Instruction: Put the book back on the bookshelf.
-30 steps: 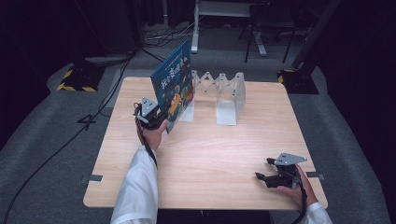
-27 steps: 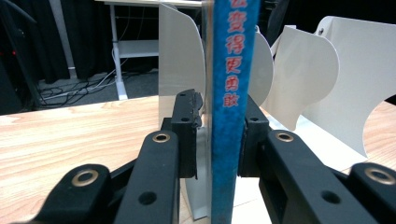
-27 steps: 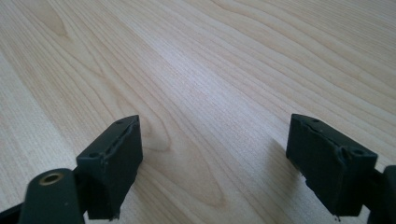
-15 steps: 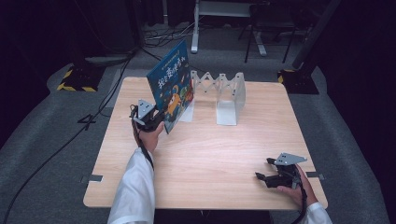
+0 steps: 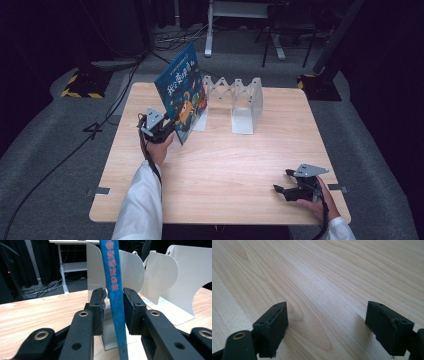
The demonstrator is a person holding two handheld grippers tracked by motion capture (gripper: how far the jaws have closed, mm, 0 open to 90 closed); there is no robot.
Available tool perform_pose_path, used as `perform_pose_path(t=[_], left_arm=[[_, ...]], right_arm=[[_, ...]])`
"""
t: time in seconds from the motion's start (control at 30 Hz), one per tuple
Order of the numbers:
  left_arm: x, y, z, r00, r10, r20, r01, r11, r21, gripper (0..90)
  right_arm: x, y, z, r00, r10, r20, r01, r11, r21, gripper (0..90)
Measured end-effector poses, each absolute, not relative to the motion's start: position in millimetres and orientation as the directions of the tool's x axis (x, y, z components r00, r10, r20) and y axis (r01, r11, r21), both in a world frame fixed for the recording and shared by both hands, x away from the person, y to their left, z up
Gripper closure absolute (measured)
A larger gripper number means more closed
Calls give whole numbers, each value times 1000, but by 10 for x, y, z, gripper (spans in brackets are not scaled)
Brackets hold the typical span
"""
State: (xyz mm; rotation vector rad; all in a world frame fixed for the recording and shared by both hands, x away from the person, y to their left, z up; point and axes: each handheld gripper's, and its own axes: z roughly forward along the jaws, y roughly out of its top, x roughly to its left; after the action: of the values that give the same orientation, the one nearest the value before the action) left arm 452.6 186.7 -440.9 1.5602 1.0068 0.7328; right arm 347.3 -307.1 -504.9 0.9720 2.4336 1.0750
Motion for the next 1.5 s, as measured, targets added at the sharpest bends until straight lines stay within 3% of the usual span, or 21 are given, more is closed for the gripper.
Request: perform_pose_path(t=[1.0,1.5], left_arm=[[4418,1923,-4270,521,853,40,244,-193,950,647],[4379,1916,-4247,582,812,42,313,-271,910,431]], right_arm=[[3474,-3071,-5049,-721,693,-7,462,488,741,182],[3475,-3071,-5049,-721,693,-7,462,488,740,181]])
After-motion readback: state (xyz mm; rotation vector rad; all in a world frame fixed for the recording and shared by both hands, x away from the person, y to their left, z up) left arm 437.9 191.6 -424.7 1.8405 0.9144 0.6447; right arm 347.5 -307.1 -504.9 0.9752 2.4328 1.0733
